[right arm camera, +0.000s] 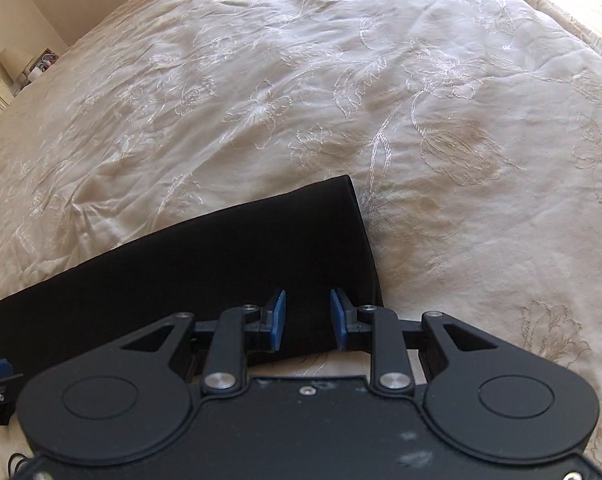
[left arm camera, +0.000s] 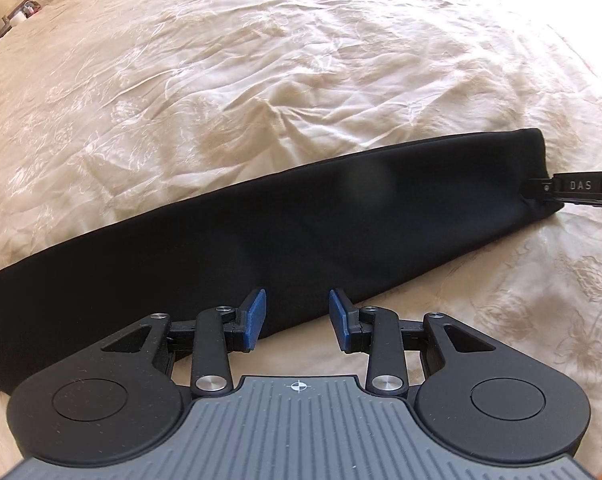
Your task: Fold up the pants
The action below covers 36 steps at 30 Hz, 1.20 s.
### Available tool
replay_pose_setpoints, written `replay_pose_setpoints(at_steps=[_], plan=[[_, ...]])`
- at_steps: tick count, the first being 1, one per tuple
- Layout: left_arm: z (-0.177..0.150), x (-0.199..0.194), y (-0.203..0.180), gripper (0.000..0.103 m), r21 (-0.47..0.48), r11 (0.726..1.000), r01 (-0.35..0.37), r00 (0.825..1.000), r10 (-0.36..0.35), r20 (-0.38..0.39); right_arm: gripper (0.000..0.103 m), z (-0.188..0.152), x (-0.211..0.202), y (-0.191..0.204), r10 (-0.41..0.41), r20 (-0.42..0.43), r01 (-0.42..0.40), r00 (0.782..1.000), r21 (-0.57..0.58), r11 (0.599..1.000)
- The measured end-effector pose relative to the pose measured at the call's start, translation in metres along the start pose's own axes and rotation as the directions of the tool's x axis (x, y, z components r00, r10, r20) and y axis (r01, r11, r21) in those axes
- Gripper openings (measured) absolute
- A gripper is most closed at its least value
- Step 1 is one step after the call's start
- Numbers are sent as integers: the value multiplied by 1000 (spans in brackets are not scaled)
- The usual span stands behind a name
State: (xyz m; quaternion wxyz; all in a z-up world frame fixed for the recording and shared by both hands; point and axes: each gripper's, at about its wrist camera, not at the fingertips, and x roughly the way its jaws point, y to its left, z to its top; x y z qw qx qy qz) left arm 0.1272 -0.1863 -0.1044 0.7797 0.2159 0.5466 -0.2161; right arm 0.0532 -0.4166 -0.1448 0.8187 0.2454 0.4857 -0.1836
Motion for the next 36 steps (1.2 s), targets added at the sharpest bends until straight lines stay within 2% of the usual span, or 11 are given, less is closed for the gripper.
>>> replay_pose_setpoints(at_steps=[4,8,12,17,20,23,26,31,36], plan=[[15,9,-18,34,23,1000,-2,1000,2,-8,29,7,-28,-11,61,50,-62,997,22,998],[35,21,-36,34,48,999,-6,1000,6,10,37,15,-40,-30,44,75,-45,996,15,999],[57,39,-51,34,55,998,1,1000,-2,14,39,22,-28,-43,51,23,-52,998,5,999],[81,66,-60,34,29,999,20,1000,-20,-2,40,26,-23,-47,97,-1,-97,995,-9,995],[90,92,-57,35,27,999,-25,999,26,-47,42,28,-16,-47,126,-26,-126,992,0,992],[96,114,-47,38,-1,1000,-17,995,16,-101,42,29,-8,-47,137,-59,-137,989,-5,991],[100,117,-45,39,11,1000,-12,993,13,-120,44,31,-1,-47,153,-84,-154,985,-10,988],[96,119,-46,41,50,999,-11,995,16,-96,48,34,16,-49,205,-141,-207,969,-1,978],[98,119,-45,41,32,999,0,995,4,-105,60,39,37,-52,262,-197,-267,945,1,964]])
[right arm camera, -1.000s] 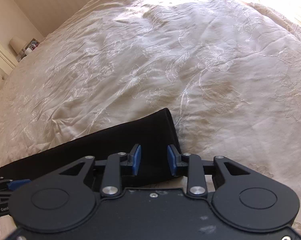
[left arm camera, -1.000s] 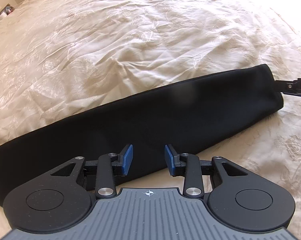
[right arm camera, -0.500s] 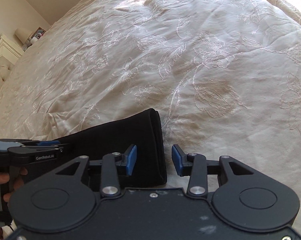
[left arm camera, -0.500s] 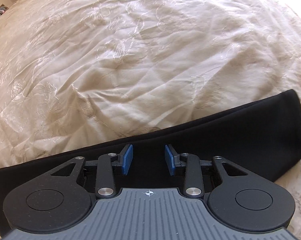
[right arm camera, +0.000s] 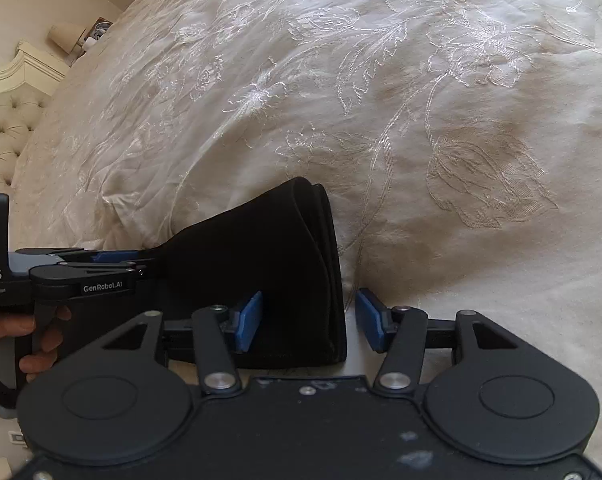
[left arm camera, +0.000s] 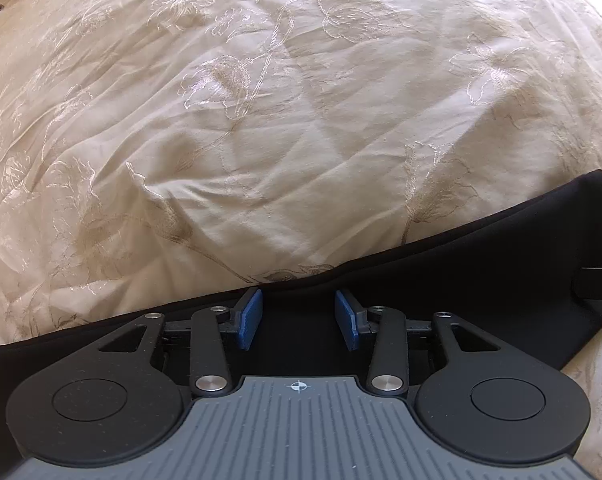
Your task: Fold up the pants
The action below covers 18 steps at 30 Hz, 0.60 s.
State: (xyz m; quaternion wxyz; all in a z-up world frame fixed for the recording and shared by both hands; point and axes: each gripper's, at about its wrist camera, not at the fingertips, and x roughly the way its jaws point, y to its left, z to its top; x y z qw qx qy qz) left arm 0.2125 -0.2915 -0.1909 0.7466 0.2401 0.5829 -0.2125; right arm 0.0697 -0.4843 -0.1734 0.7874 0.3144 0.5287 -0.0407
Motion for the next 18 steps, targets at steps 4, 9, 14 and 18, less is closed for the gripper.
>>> replay_pose_setpoints(at_steps=[4,9,14,18], plan=[[0,-1,3,41,8,1000,4,1000,-4,3,65,7,6,-10,94,-8,-94,996,31,995],[1,-1,2,41,10,1000,-1,1000,1,8,59,10,6,-21,169,-3,-168,986,92,981],[1,-3,-2,41,31,999,-10,1000,9,14,15,7,-6,-3,159,23,-160,987,79,984],[3,-16,3,43,39,999,0,999,-1,45,13,7,-38,25,167,105,-174,980,59,983]])
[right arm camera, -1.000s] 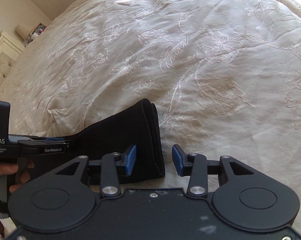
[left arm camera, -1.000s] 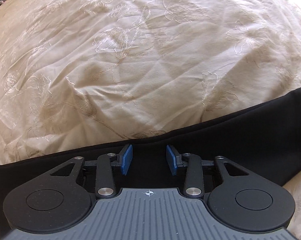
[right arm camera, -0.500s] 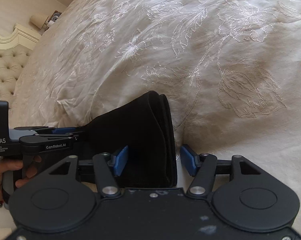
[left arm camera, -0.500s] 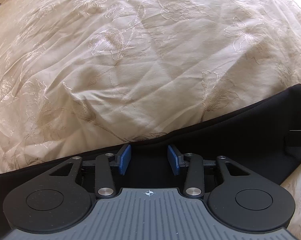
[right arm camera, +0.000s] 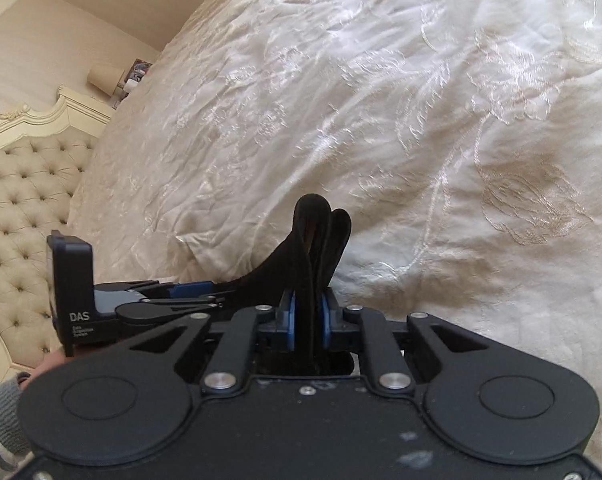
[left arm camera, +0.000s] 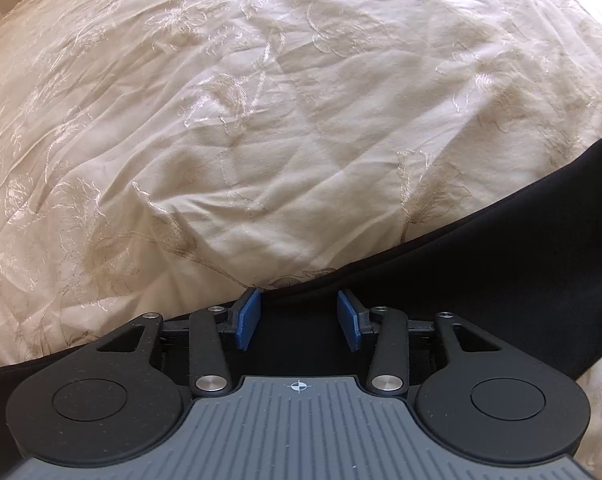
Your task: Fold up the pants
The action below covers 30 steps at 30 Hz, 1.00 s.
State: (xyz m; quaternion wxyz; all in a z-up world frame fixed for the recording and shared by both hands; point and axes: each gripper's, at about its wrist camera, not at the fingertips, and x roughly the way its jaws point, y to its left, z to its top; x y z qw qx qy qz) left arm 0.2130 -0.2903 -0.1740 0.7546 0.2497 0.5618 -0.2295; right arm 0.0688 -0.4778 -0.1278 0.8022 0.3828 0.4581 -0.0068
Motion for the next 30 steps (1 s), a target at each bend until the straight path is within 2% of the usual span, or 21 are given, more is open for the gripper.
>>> replay_pose_setpoints(at_steps=[4,8,12,16,19,22,24,26,30], plan=[[0,-16,27,42,-105,992,-64,997,69,42,11,1,-19,28,2,48,-1,999,-24,1000],[-11,-35,52,42,-198,978,-65,996,76,49,11,-2,-30,38,-9,72,10,997,-27,1000],[-33,-50,44,42,-163,986,-43,996,55,70,11,-8,-31,42,-23,84,24,996,-13,1000],[-55,-46,10,42,-90,996,6,999,-1,48,11,-10,-33,45,-33,89,33,996,2,999],[-69,-30,-8,42,-33,999,-26,1000,26,-2,11,-9,-31,45,-38,93,38,995,2,999],[-73,-19,-13,42,-2,999,-47,999,47,-9,10,-9,-31,53,-44,91,46,995,-18,999],[-69,-25,-7,42,-15,999,-32,999,32,8,10,-10,-30,61,-62,94,66,994,-41,997],[-68,-38,7,42,-61,998,-10,998,13,59,10,-12,-31,72,-80,107,87,991,-59,994],[-78,-54,47,42,-137,990,-20,996,32,85,10,-21,-36,101,-100,135,112,986,-84,990]])
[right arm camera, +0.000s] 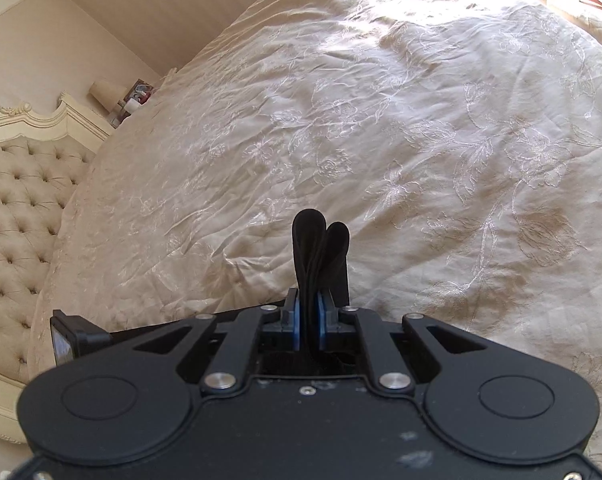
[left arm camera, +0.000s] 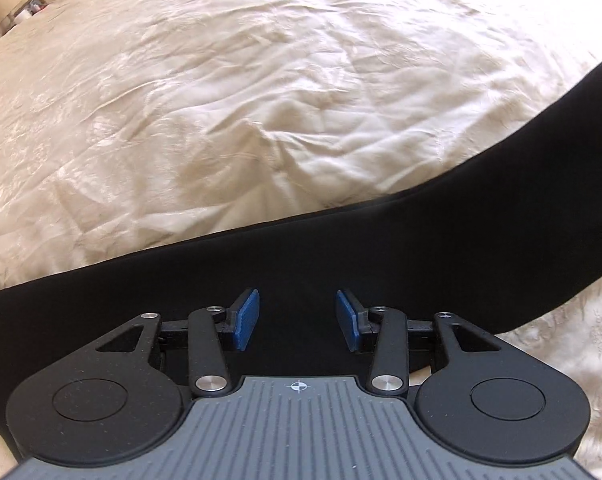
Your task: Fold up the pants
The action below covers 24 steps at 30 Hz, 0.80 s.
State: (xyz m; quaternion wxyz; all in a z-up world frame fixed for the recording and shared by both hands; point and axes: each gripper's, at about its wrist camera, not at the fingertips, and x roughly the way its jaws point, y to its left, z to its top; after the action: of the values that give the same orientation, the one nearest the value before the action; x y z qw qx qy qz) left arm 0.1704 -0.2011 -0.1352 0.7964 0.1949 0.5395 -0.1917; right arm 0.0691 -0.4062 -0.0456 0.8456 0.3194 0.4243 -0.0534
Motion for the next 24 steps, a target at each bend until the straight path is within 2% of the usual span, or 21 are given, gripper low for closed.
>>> replay_pose_setpoints(at_steps=[7,10,14,18,21,24], plan=[[-41,-12,88,42,-45,998,-45,999,45,-11,10,-20,6,87,16,25,-15,1000,-62,998],[-58,-18,122,42,-59,997,-59,998,58,-12,10,-35,28,125,35,7,-34,999,-68,997],[-81,-23,164,42,-86,995,-58,998,56,-28,10,-65,77,169,33,-37,-36,999,-70,997],[-94,-25,197,42,-108,993,-45,999,41,-35,10,-95,128,197,-20,-84,12,996,-91,996],[-98,-24,214,42,-105,994,-33,999,29,-36,10,-112,160,209,-92,-104,76,990,-148,986],[-98,-25,225,42,-97,995,-22,1000,20,-25,10,-125,182,217,-146,-113,124,983,-183,975]])
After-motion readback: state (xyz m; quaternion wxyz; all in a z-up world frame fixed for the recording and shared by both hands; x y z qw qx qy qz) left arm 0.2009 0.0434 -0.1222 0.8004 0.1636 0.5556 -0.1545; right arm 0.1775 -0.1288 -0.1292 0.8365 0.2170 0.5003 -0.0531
